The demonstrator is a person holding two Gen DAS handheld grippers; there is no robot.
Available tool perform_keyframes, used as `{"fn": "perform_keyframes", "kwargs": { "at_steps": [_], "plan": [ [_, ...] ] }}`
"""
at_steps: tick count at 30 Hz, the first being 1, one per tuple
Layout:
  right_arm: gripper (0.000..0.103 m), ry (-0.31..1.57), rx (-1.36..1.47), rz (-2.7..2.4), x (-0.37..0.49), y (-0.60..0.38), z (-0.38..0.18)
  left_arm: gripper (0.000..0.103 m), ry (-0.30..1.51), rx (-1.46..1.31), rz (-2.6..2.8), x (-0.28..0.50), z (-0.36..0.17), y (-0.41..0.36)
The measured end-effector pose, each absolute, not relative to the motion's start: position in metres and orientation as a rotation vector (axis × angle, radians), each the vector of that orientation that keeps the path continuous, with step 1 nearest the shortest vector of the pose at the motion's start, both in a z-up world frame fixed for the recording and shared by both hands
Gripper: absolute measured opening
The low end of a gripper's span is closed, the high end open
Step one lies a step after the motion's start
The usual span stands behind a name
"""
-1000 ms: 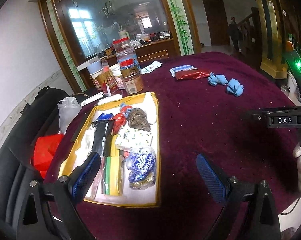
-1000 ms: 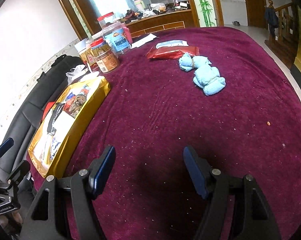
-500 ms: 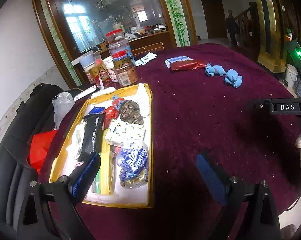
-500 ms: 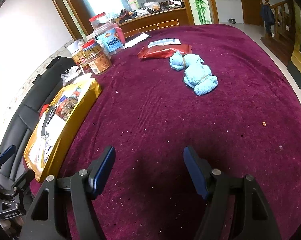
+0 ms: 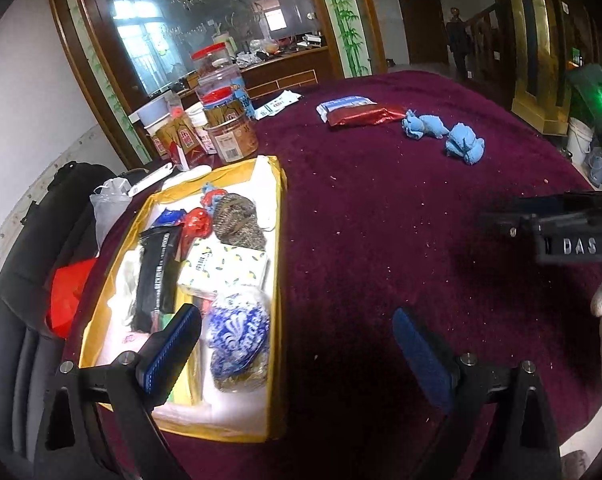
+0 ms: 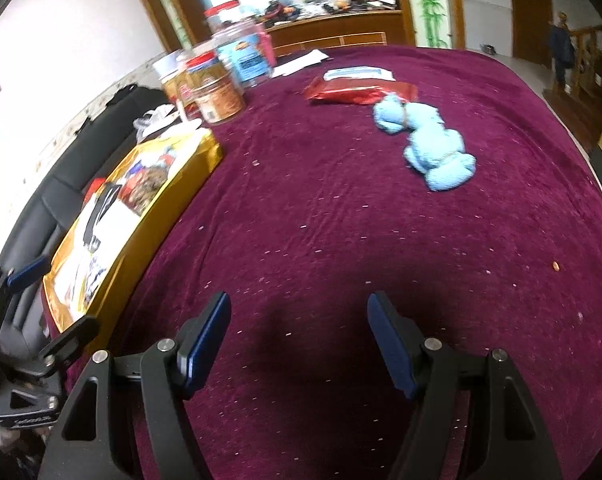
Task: Organize soft objects
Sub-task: 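Move both grippers back toward the two blue towels, then grasp one blue towel with right while left grasps the other blue towel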
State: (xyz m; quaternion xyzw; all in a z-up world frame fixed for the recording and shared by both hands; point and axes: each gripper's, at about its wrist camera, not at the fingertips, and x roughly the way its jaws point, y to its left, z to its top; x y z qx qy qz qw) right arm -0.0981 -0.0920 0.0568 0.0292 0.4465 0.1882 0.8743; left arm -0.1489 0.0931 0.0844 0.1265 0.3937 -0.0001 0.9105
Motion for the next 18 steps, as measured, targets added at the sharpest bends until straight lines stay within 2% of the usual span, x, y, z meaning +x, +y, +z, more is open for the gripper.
{"fn": "perform_keyframes", "kwargs": {
  "at_steps": [8, 18],
  "plan": [
    [0.075, 0.904, -0.101, 0.452, -0.115, -0.051, 0.062, 0.098, 0.837, 0.271, -0.016, -0.138, 0.076, 0.084],
    [0.075, 0.885, -0.12, 0.408, -0.104, -0.054, 0.065, 0.098, 0.839, 0.262, -0.028, -0.133, 0.073, 0.084]
  ]
}}
